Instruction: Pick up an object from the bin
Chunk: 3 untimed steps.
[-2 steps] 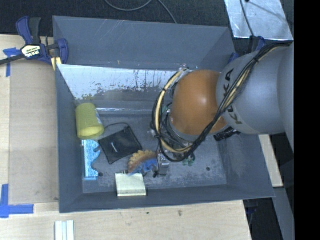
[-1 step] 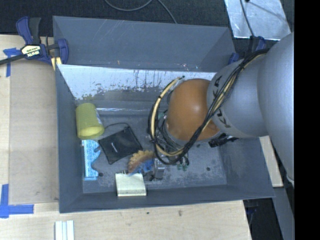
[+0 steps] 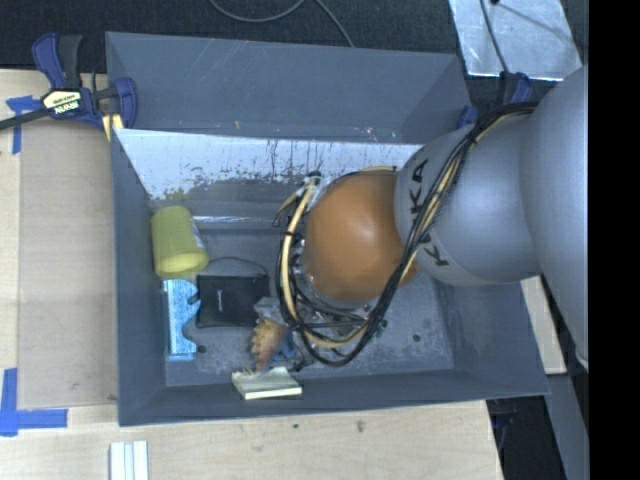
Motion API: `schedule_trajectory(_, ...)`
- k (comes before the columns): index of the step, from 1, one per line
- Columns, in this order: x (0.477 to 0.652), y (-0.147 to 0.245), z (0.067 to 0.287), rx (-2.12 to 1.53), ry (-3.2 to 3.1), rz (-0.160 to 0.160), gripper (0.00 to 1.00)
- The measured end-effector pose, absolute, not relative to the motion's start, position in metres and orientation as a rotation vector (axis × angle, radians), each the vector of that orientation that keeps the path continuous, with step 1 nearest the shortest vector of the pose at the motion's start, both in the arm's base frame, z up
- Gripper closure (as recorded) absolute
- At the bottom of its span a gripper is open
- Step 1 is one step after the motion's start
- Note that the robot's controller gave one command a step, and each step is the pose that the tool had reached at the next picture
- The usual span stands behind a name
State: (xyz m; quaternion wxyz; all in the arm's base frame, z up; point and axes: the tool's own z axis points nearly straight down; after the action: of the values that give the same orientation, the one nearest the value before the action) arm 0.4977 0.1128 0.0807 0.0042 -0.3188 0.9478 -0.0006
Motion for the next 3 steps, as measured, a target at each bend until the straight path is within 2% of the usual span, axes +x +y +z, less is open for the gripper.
schedule_trajectory(1,0.498,0.112,0.080,-0.996,2.971,-0.002,1.00)
schedule_trajectory(2,0.497,0.110,0.121,-1.010,2.972,0.001,1.00)
schedule_trajectory(3,0.505,0.107,0.142,-1.013,2.955,-0.003,1.00)
